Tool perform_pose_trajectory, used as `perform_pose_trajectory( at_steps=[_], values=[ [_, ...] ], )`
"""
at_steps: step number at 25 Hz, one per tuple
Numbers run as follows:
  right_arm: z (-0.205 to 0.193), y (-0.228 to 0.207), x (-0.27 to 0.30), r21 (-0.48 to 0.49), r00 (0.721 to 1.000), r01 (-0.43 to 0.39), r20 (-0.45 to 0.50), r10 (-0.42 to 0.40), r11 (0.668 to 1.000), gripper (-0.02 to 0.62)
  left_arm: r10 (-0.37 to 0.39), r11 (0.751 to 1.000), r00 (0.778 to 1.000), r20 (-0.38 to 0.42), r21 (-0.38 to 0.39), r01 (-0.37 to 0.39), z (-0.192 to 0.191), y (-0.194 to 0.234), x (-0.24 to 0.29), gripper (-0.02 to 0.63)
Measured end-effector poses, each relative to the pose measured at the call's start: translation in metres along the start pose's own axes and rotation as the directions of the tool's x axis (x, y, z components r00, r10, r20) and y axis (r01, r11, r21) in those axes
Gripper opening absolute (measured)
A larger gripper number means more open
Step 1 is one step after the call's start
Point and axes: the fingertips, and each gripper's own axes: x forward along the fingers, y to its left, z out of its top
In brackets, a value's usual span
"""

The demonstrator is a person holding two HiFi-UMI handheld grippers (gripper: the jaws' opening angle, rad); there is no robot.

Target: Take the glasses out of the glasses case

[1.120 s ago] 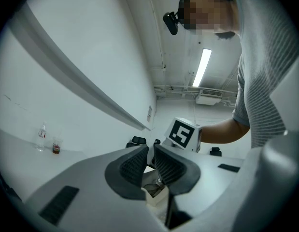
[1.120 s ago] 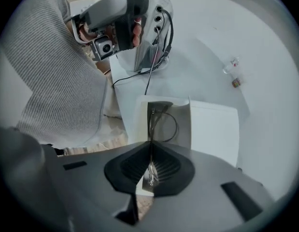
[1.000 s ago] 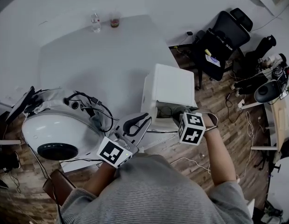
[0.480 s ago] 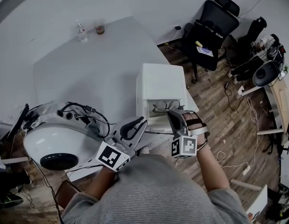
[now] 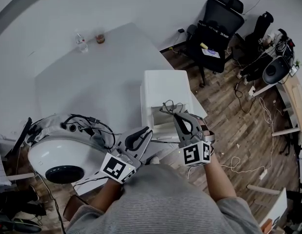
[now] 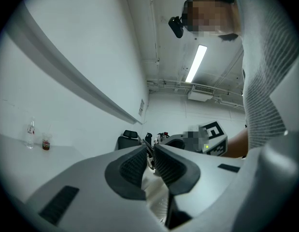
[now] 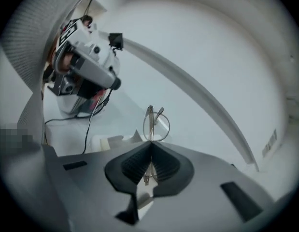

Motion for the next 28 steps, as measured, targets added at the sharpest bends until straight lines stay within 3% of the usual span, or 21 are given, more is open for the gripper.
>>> perform_pose_trajectory(
  at_steps=[4, 10, 13, 20, 28],
  values=[
    [0.012, -0.025, -0.001, 0.258, 0.99, 0.03, 0.124, -0.064, 0.966, 0.017, -0.014, 1.0, 1.0, -0.004, 0.002, 0.014, 0.0, -0.003, 0.003, 0.054],
    [0.027, -0.062, -0.014, 0.531, 0.961, 0.013, 0.227, -0.157, 0.848, 0.017, -0.03, 1.0, 0.999, -0.015, 0.006, 0.031, 0.001, -0.007, 0.007, 0.054],
    [0.03, -0.069, -0.018, 0.586, 0.945, -0.002, 0.265, -0.189, 0.81, 0.017, -0.035, 0.999, 0.999, -0.023, 0.002, 0.035, -0.001, -0.007, 0.007, 0.054],
    [0.042, -0.077, -0.026, 0.642, 0.916, -0.064, 0.341, -0.21, 0.764, 0.017, -0.048, 0.999, 0.998, -0.039, 0.0, 0.048, 0.0, -0.009, 0.013, 0.054],
    [0.052, -0.09, -0.04, 0.713, 0.864, -0.189, 0.447, -0.23, 0.675, 0.017, -0.06, 0.998, 0.997, -0.043, 0.0, 0.06, 0.0, -0.008, 0.014, 0.054]
  ],
)
